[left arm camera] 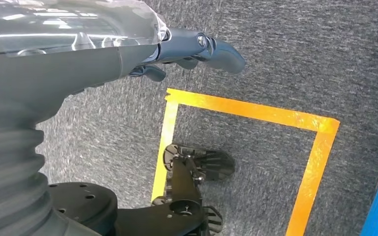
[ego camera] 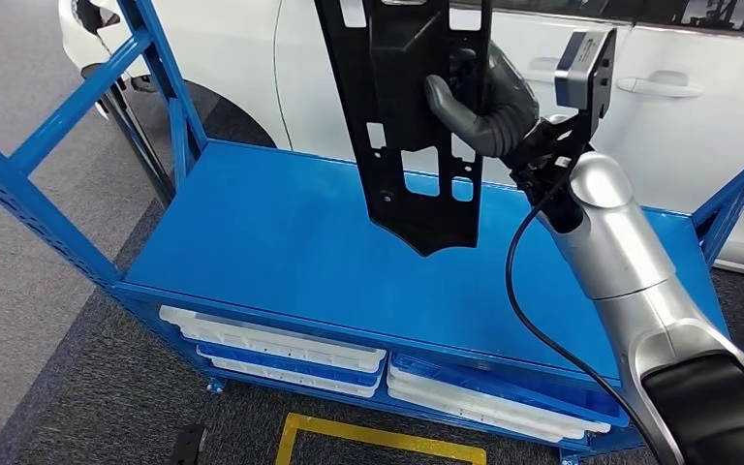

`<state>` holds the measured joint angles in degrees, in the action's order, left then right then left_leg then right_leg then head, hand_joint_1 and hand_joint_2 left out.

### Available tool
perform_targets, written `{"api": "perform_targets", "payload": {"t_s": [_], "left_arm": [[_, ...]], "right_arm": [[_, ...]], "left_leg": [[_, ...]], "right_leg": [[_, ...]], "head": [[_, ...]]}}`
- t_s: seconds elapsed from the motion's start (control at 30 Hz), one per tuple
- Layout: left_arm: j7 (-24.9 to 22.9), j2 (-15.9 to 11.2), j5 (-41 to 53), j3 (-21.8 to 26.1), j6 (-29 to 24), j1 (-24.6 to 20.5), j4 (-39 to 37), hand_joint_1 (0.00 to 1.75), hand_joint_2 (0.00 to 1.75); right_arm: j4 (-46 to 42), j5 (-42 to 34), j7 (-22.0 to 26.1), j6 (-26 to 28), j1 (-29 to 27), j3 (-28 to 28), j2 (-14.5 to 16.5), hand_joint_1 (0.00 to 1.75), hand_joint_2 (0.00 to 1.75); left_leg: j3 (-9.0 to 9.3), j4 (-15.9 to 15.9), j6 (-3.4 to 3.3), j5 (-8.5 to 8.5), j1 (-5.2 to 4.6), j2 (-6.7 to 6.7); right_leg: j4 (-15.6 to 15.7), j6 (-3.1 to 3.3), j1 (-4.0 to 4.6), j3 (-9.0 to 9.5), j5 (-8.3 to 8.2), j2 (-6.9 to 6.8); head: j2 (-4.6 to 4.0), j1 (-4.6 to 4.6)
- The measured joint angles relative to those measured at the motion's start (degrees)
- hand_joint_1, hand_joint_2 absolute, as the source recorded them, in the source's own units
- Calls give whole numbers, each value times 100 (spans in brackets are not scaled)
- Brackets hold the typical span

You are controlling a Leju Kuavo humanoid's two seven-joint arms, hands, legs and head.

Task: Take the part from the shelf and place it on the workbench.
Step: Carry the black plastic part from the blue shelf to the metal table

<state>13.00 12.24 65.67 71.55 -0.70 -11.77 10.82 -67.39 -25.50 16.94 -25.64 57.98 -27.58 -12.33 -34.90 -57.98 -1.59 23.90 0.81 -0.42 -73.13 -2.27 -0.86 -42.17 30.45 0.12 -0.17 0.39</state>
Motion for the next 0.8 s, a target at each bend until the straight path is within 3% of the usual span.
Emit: {"api": "perform_targets", "payload": {"t_s": [0.07, 0.13, 0.23, 0.3, 0.33, 0.4, 0.43, 0.47, 0.5, 0.57, 0.63, 0.73, 0.8], "left_arm": [[-14, 0, 1, 1, 1, -1, 0, 0, 175], [-31, -2, 0, 1, -4, -4, 0, 0, 175], [-72, -4, -8, 3, -32, 1, 0, 0, 175], [-90, -9, -14, 5, -53, 2, 0, 0, 175], [-98, -11, -14, 6, -62, 2, 0, 0, 175], [-122, -16, -13, 6, -73, 10, 0, 0, 175], [-140, -19, -13, 7, -73, 19, 0, 0, 175], [-160, -24, -13, 9, -66, 28, 0, 0, 175], [-178, -28, -15, 13, -53, 34, 0, 0, 175], [-205, -37, -25, 21, -19, 36, 0, 0, 175], [-220, -44, -34, 32, 15, 35, 0, 0, 175], [-244, -50, -31, 44, 75, 49, 0, 0, 175], [-284, -53, -22, 48, 126, 51, 0, 0, 175]], "right_arm": [[16, -33, 24, -2, -2, -26, -1, 175, 175], [18, -46, 60, -4, -18, -51, -1, 175, 175], [17, -45, 81, -9, -87, -77, -9, 175, 175], [15, -52, 82, -34, -108, -80, -14, 175, 175], [13, -57, 81, -55, -112, -83, -11, 175, 175], [14, -64, 72, -93, -130, -95, -7, 175, 175], [16, -66, 64, -104, -145, -105, -4, 175, 175], [18, -68, 56, -110, -158, -116, -2, 175, 175], [20, -71, 51, -110, -167, -126, 1, 175, 175], [20, -82, 44, -107, -169, -132, 4, 175, 175], [20, -100, 41, -104, -164, -133, 5, 175, 175], [21, -124, 30, -105, -166, -137, 10, 175, 175], [20, -138, 30, -100, -168, -133, 11, 175, 175]], "left_leg": [[5, -25, 27, 26, -3, -5], [-5, -45, 80, 43, -15, -5], [-4, -29, 177, 47, -14, -2], [-57, -171, 238, 174, -10, 3], [-162, -418, 261, 328, -10, 6], [-513, -1212, 290, 718, -6, 8], [-678, -1570, 299, 843, -6, 8], [-760, -1742, 300, 859, -6, 8], [-731, -1680, 292, 762, -6, 9], [-381, -939, 253, 357, -7, 9], [-51, -244, 201, 117, -21, 7], [13, -67, 121, 91, -32, -4], [25, -30, 58, 61, -15, -3]], "right_leg": [[824, 17, -10, 383, -412, -9], [1409, 68, 19, 647, -604, -8], [1503, 168, 52, 674, -609, 1], [1548, 244, 28, 696, -634, -4], [1567, 276, 16, 706, -644, -7], [1569, 307, 29, 708, -640, -9], [1567, 313, 38, 709, -637, -9], [1563, 316, 46, 710, -635, -7], [1558, 317, 53, 713, -631, -6], [1541, 304, 60, 725, -615, -2], [1511, 266, 87, 711, -597, 3], [1504, 186, 104, 683, -605, 5], [1397, 122, 86, 640, -509, 2]], "head": [[0, 0], [0, -1], [0, -1], [0, -1], [0, -1], [0, 0], [0, 0], [0, 0], [0, 0], [0, 0], [0, -1], [0, -1], [0, 0]]}}
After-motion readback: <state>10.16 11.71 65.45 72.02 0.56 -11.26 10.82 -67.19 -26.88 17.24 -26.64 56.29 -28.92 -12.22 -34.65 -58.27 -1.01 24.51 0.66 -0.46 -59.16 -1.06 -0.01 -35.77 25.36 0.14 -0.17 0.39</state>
